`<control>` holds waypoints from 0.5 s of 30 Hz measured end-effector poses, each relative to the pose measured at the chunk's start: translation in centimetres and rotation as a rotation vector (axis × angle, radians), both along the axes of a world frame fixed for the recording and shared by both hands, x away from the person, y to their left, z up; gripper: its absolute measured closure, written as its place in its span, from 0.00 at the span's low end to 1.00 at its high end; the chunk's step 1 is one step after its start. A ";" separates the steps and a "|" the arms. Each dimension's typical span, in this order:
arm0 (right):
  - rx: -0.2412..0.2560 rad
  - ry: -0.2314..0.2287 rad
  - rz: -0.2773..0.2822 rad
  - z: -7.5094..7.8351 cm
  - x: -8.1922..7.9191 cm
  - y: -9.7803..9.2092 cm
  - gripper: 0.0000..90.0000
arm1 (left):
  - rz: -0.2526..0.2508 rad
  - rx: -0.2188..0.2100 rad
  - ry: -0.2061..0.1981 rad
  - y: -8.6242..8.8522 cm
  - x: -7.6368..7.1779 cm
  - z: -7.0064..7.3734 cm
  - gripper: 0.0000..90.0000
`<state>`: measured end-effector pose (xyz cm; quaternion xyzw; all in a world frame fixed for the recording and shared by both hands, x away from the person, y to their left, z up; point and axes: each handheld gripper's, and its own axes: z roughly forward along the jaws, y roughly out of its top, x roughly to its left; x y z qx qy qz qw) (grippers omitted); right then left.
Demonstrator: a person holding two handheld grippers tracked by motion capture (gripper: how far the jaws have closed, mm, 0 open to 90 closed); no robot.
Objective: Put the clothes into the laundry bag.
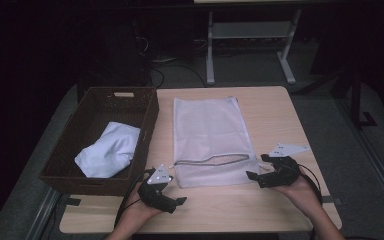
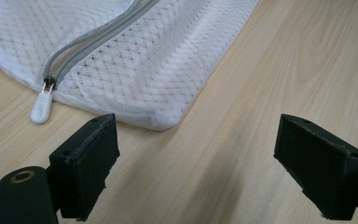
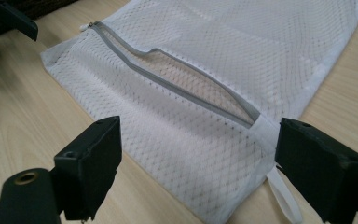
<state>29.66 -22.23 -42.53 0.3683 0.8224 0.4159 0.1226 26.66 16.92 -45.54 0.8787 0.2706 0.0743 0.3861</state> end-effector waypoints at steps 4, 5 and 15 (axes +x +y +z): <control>-0.006 0.009 0.006 0.5 0.9 0.4 0.17 | 0.008 -0.007 -0.001 0.1 0.0 0.1 0.15; -0.011 0.010 0.006 0.5 1.1 0.5 0.17 | 0.007 -0.006 0.000 0.1 0.1 0.1 0.15; -0.016 0.024 0.001 1.3 3.5 1.5 0.27 | 0.008 -0.004 -0.002 0.1 0.0 0.2 0.15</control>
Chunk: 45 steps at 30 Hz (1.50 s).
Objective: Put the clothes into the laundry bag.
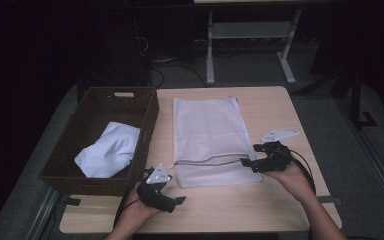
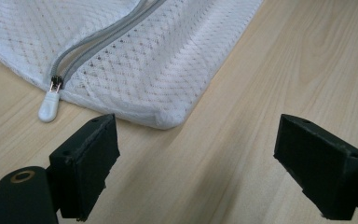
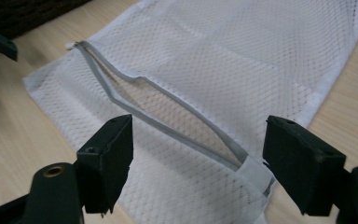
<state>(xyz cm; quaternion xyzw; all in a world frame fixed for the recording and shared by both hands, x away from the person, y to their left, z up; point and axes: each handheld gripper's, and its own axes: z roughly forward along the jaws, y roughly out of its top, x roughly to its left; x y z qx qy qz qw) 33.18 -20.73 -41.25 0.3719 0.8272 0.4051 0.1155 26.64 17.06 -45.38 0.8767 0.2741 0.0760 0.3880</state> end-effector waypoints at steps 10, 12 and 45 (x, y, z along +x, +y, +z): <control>-0.021 0.019 -0.035 0.5 2.8 0.4 0.51 | 0.004 -0.003 -0.003 0.1 -0.1 0.0 0.15; -0.006 0.013 -0.052 0.4 3.3 0.4 0.58 | 0.004 -0.006 -0.002 0.0 -0.1 0.1 0.15; -0.144 0.076 -0.203 -5.1 9.4 0.5 1.00 | -0.015 -0.003 0.007 0.0 -0.1 -0.2 0.15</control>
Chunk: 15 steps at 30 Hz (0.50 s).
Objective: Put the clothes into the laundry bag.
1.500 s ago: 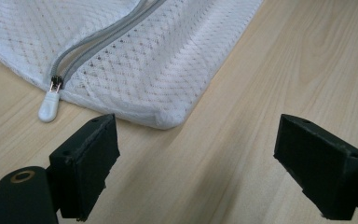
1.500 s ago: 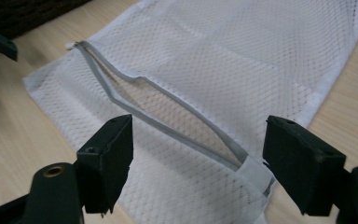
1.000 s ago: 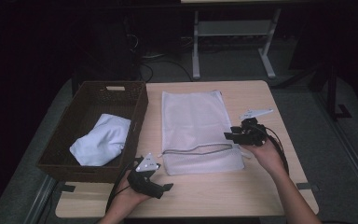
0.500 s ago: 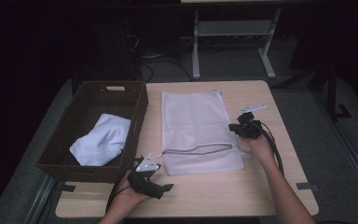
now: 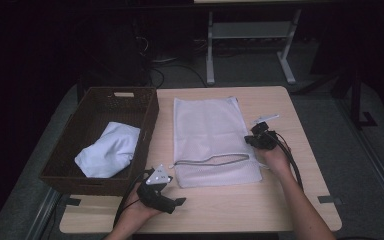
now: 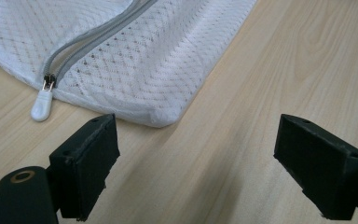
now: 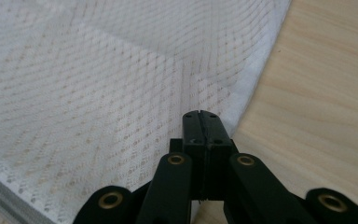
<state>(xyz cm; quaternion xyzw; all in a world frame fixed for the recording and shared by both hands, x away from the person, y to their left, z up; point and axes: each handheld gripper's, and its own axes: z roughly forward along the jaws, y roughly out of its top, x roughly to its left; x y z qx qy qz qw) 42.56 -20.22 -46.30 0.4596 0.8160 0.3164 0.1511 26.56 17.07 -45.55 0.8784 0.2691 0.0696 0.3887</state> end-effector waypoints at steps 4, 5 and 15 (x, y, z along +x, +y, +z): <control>-0.028 0.016 0.001 -0.2 0.0 0.1 1.00 | -0.002 0.000 0.001 0.0 0.0 0.0 0.15; -0.025 0.020 0.000 -0.2 0.0 0.0 1.00 | -0.002 -0.001 0.001 0.0 -0.1 0.0 0.15; -0.077 0.038 0.016 0.2 -0.6 0.1 0.98 | -0.003 0.001 0.002 0.0 -0.1 -0.1 0.15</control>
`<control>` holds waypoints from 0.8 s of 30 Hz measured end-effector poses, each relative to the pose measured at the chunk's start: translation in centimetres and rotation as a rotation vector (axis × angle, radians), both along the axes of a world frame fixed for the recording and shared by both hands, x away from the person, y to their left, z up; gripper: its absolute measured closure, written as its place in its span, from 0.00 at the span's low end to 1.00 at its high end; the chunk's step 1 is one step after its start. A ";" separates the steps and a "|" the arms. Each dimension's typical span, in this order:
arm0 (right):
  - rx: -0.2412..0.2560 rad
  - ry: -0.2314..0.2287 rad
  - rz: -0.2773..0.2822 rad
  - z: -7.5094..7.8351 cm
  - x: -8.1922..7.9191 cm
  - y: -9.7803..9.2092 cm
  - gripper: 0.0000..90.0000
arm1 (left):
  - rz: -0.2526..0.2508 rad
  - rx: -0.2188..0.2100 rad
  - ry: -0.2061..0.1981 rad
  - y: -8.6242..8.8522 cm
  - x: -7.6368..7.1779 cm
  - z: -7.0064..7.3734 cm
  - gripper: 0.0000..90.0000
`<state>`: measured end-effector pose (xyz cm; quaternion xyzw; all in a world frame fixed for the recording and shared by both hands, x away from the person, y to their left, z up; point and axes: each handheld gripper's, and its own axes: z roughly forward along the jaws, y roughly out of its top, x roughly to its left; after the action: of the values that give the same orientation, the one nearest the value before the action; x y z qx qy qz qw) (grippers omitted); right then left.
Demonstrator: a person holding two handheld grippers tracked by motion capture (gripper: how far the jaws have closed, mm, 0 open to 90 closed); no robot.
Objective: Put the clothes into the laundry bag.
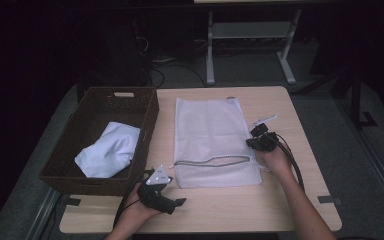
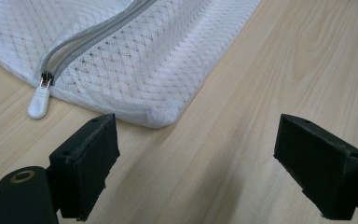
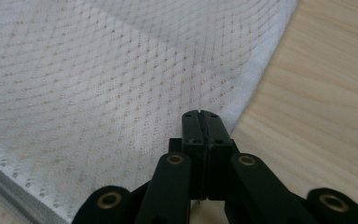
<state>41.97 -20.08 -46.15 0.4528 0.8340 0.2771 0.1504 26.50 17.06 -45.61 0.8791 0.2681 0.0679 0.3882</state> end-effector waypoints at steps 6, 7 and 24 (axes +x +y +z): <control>-0.028 0.009 0.016 0.2 -0.4 0.0 0.98 | 0.001 -0.004 0.003 0.0 0.0 0.0 0.15; -0.030 0.010 0.017 0.2 -0.6 0.0 0.98 | 0.001 -0.002 0.002 0.0 0.0 0.0 0.15; -0.040 0.067 0.031 0.6 -2.2 -1.7 1.00 | 0.016 -0.009 0.031 0.0 0.1 -0.1 0.15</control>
<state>39.74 -21.80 -45.59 0.4458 0.8509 0.2471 0.1271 26.63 17.10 -45.73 0.8762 0.2812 0.0563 0.3874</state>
